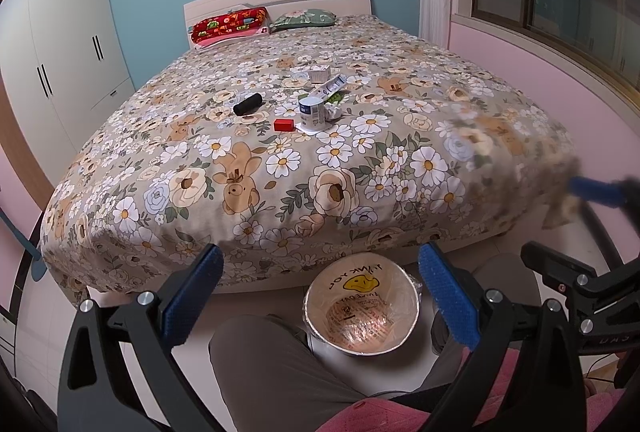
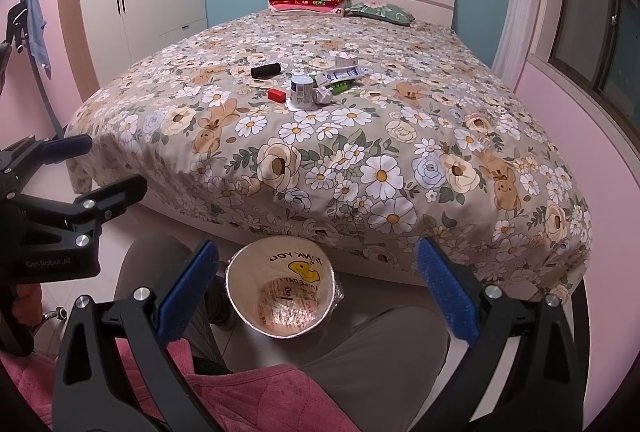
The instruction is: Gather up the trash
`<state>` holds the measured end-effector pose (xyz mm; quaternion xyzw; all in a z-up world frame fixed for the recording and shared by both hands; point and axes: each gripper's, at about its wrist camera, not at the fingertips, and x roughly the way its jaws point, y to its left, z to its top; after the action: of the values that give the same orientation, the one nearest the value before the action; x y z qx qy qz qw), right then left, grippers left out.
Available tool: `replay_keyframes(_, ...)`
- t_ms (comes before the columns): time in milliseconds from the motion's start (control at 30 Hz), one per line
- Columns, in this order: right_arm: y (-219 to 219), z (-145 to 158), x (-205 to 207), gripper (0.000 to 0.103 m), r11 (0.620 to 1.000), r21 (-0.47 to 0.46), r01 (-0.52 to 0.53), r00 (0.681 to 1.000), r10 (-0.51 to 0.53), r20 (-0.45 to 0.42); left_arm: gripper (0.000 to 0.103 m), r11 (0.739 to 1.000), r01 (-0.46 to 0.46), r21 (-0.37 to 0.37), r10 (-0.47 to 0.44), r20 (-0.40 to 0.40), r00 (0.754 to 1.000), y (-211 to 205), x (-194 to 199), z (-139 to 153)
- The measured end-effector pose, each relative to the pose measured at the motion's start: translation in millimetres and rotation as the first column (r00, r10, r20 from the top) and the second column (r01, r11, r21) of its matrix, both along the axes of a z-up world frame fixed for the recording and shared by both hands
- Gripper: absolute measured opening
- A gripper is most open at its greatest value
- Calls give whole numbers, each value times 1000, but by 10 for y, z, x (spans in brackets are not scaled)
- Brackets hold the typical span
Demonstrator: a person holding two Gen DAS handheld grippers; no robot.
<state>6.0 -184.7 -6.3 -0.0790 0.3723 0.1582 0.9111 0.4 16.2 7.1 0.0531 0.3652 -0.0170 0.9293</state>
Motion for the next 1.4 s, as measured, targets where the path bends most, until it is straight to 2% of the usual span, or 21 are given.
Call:
replay_keyframes(533,39,-71,-10,97,1000,-8,-3,1000,3,-8,99,1000,-2,-4,1,-12,1000,12,-19,-81)
replay_keyframes(800,42,-90,112,97,1000,-15,-2,1000,2,-19,99,999,-21,-49,19,-47,999,108,157,-113)
replay_keyframes(1000,9,80,434,97,1000,8,9,1000,-9,22,99,995,-77,-61,75,-28,997,304,499,26)
replay_keyframes(1167,22,255,840,97,1000,16,-5,999,4,45,99,988,-114,-100,110,-42,993,541,949,101)
replay_keyframes(1300,47,367,1213,97,999,37,-4,999,2,53,99,988,-130,-83,126,-55,991,685,1374,127)
replay_keyframes(1400,86,444,1607,97,998,62,0,999,-2,44,99,989,-140,-41,138,-55,989,796,1749,126)
